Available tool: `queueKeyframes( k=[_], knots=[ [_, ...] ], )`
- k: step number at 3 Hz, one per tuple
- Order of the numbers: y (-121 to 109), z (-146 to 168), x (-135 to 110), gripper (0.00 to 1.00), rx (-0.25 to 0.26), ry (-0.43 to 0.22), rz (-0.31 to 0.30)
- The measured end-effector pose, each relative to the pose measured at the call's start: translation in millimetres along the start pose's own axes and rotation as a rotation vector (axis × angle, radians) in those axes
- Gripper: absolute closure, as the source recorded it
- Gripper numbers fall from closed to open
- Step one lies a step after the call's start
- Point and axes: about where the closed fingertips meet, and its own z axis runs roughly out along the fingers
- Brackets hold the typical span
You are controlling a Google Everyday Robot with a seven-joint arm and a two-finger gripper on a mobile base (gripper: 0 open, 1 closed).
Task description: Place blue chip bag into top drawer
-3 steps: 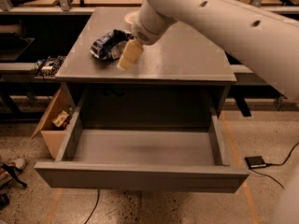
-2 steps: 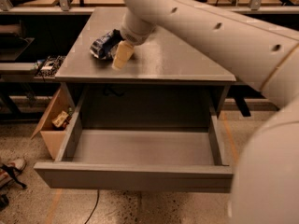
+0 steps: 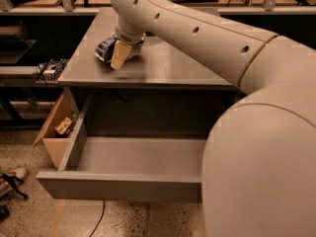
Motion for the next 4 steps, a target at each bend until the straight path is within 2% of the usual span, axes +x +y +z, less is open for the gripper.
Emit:
queueKeyframes(
  k=[1, 3, 4],
  knots=[
    [-2, 13, -8, 0.17, 0.001, -0.016, -0.007],
    [5, 25, -14, 0.64, -0.032, -0.038, -0.008],
    [8, 18, -6, 0.88, -0.033, -0.024, 0.008]
  ],
)
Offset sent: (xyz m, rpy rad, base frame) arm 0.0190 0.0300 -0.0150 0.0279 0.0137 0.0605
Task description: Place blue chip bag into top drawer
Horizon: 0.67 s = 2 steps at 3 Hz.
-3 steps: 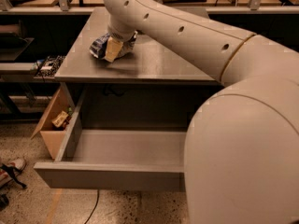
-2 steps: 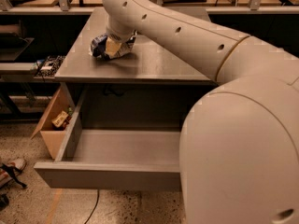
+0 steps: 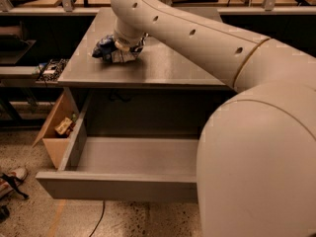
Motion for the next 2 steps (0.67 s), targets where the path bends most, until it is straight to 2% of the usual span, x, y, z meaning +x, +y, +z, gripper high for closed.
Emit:
queueKeyframes(
  k=[1, 2],
  knots=[
    [2, -24, 22, 1.0, 0.023, 0.046, 0.046],
    [5, -78, 61, 1.0, 0.065, 0.098, 0.145]
  ],
)
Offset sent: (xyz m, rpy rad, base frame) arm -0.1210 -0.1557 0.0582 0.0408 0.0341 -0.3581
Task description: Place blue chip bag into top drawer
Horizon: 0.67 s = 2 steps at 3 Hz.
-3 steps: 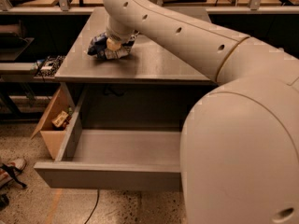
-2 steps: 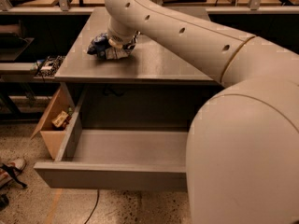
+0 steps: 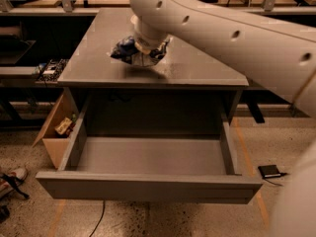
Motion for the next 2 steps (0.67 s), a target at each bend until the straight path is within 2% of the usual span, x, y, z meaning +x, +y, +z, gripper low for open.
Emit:
queueKeyframes(
  k=[1, 2],
  knots=[
    [-7.6, -68.4, 44.8, 1.0, 0.045, 0.046, 0.096],
    [-7.6, -68.4, 44.8, 1.0, 0.045, 0.046, 0.096]
  ],
)
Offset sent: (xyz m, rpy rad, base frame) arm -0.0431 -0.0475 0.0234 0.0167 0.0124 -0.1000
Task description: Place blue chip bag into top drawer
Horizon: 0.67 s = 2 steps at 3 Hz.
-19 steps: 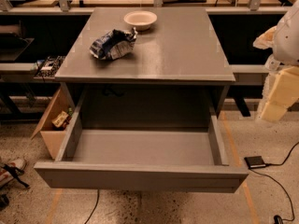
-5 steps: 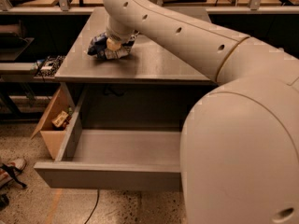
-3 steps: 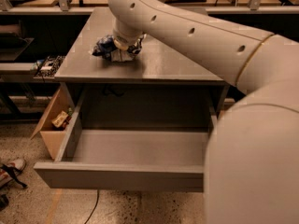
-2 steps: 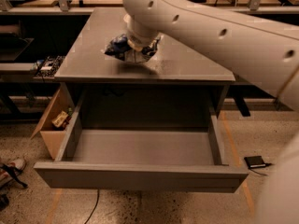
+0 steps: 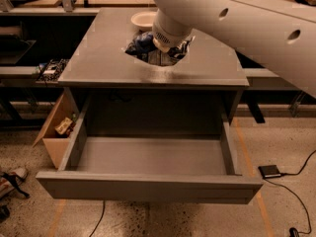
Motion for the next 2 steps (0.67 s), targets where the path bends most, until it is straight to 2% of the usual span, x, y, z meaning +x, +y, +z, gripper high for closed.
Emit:
queueKeyframes(
  k=[1, 2],
  knots=[
    [8, -13, 13, 1.0, 0.013, 0.017, -0.004],
    [42, -45, 54, 1.0, 0.04, 0.114, -0.03]
  ],
)
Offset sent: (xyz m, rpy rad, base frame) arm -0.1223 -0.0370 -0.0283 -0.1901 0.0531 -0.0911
